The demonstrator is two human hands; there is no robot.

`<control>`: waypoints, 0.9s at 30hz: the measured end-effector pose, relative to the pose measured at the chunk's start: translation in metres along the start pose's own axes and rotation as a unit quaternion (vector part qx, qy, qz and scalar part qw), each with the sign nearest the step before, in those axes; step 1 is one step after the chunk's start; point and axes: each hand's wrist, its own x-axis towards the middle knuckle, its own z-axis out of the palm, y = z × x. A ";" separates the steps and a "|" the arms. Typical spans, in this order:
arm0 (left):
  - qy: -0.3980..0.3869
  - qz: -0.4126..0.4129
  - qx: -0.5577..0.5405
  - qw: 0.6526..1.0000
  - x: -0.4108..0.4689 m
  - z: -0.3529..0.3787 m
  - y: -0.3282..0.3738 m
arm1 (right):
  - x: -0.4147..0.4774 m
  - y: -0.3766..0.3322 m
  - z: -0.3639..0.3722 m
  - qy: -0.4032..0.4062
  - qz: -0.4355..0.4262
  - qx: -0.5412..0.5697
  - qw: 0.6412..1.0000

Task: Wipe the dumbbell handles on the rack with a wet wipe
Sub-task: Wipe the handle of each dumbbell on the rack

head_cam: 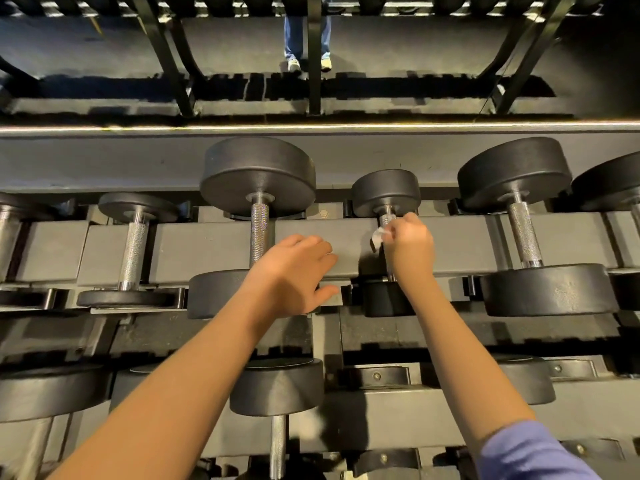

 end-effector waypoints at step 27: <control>-0.004 -0.015 -0.024 1.000 0.001 0.002 -0.001 | -0.011 0.005 -0.006 -0.039 0.105 0.062 0.992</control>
